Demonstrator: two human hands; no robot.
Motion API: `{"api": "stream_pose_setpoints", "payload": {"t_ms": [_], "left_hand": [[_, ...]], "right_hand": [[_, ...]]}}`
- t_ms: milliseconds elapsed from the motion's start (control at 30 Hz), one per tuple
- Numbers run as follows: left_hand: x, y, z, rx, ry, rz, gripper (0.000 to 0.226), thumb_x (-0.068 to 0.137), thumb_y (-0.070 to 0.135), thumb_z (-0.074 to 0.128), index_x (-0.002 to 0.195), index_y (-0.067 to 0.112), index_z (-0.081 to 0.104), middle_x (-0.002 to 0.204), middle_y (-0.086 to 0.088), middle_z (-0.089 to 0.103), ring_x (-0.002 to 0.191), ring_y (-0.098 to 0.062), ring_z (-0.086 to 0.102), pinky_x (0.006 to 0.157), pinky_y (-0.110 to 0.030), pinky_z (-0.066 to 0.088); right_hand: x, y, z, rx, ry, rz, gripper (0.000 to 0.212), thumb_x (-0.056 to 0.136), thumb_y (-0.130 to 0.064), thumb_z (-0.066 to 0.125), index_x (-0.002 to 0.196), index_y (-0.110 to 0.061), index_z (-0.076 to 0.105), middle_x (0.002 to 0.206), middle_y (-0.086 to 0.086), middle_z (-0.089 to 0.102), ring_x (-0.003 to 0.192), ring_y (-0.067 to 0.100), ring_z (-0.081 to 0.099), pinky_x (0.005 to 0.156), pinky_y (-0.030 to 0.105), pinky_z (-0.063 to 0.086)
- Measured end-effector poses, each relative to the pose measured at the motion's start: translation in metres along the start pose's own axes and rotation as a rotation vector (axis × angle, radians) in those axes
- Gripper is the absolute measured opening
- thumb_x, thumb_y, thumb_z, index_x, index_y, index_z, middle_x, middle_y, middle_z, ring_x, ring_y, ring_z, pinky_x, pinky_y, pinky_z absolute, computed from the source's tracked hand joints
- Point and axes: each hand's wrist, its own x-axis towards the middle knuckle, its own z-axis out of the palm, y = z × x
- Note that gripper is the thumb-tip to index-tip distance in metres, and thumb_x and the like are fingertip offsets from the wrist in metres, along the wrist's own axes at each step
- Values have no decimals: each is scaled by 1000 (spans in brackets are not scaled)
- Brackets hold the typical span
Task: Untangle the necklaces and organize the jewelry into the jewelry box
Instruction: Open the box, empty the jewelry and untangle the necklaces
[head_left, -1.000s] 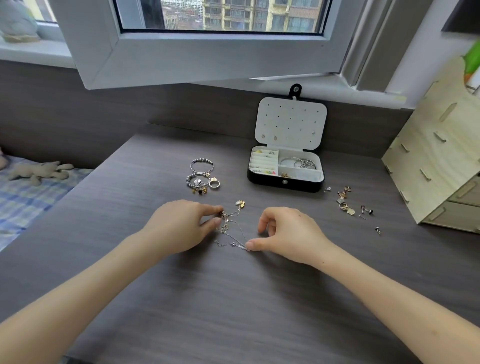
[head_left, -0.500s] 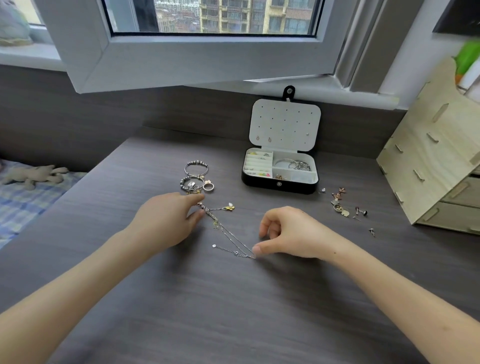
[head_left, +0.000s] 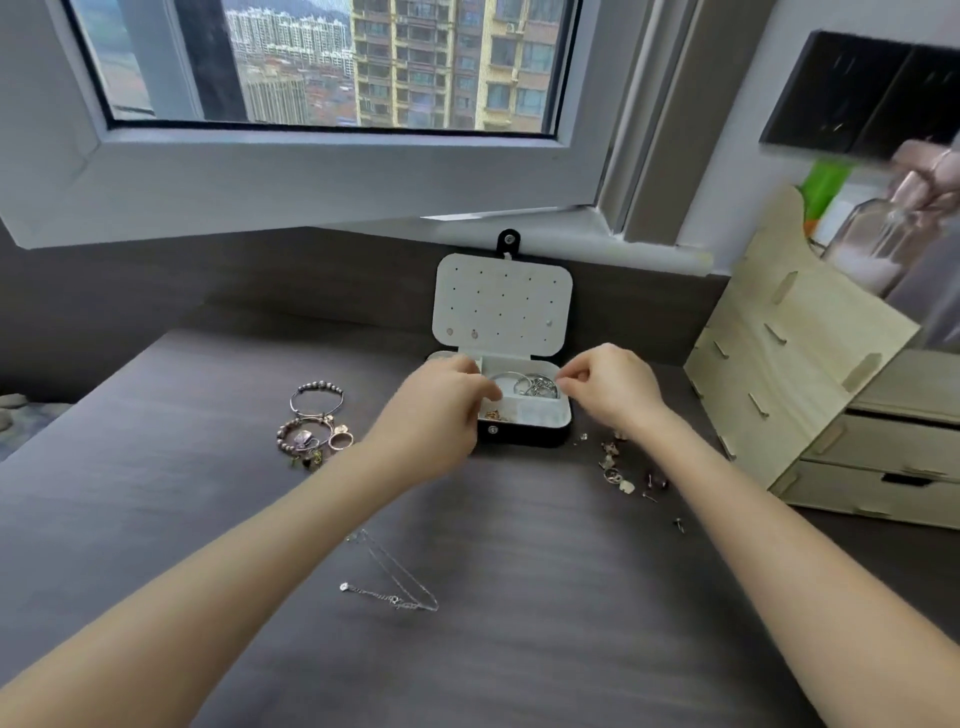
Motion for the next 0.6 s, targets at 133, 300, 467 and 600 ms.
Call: {"api": "stream_pose_setpoints", "payload": {"t_ms": [133,300,467,600], "left_hand": [[27,4,12,-4,-58,-74,37,88,0,45,114,14,66,113,-7,58,108,-25,49,87,-31,40],[43,0,10,-48,-38,-160,37,87,0,44,109,16,69,109,-7,58,103,-24,52,85,-29,41],[51,-2,10,-97,-42,-218,35,88,1,43,106,17,69,105,-4,58,97,-22,52,77,-25,38],[53,-2,12,-129,-43,-234,33,89,2,44,104,17,70,103,-3,57,83,-16,48,73,-23,37]], "right_hand": [[25,-5,5,-95,-80,8,13,85,-31,66,92,-24,74,96,-3,71,93,19,62,69,27,42],[39,-8,5,-196,-197,-19,27,78,-44,71,89,-20,75,92,-2,71,88,19,64,66,27,47],[42,-10,8,-256,-179,-60,26,76,-40,75,94,-20,74,100,-2,68,94,19,63,68,27,47],[43,-6,10,-231,-178,-73,27,79,-39,73,94,-16,72,100,0,68,95,20,62,71,29,48]]}}
